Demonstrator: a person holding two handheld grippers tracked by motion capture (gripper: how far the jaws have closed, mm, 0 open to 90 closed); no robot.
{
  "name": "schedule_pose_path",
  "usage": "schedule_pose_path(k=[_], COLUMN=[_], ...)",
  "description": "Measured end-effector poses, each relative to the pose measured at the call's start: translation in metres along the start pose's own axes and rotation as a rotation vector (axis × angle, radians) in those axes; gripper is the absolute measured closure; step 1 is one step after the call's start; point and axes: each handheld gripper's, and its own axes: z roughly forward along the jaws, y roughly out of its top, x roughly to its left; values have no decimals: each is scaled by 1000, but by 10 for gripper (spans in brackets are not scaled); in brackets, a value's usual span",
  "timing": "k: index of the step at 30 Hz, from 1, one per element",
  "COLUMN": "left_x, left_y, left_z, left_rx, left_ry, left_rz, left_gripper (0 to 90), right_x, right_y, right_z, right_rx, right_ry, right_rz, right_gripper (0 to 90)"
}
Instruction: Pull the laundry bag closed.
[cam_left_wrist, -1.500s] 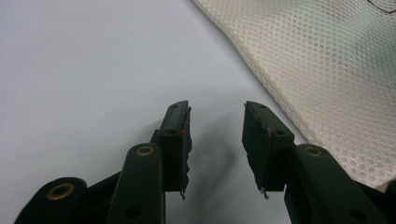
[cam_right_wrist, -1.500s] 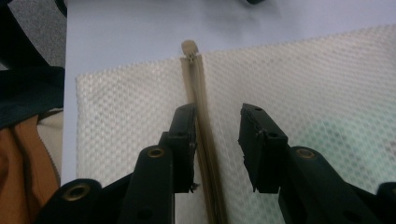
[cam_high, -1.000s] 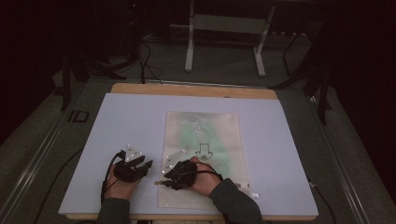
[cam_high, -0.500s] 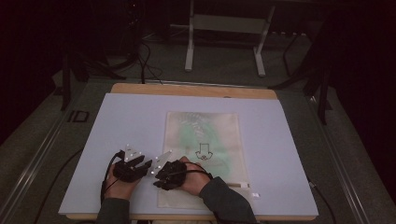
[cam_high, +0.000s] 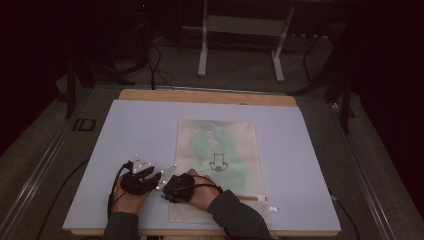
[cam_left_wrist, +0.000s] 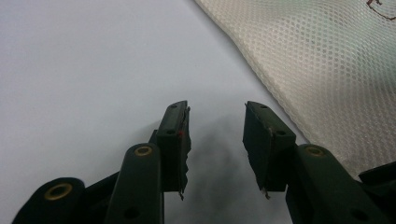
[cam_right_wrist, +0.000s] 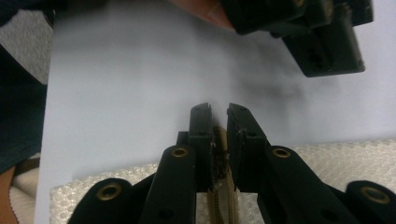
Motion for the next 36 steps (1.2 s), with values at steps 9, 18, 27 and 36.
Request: schedule_pose_path(k=[9, 18, 27, 36], left_x=[0, 0, -3, -5], left_y=[0, 0, 0, -1], left_z=[-1, -1, -1, -1], left_rx=[-2, -2, 1, 13], left_ry=[3, -2, -43, -95], left_rz=[-4, -3, 8, 13], left_gripper=[599, 594, 641, 705], right_x=[0, -1, -7, -4], right_y=[-4, -24, -35, -38], right_z=[-18, -32, -27, -23], right_rx=[-86, -109, -97, -78], right_ry=[-2, -3, 38, 35], right_rz=[21, 48, 90, 74], right_gripper=[811, 810, 794, 820])
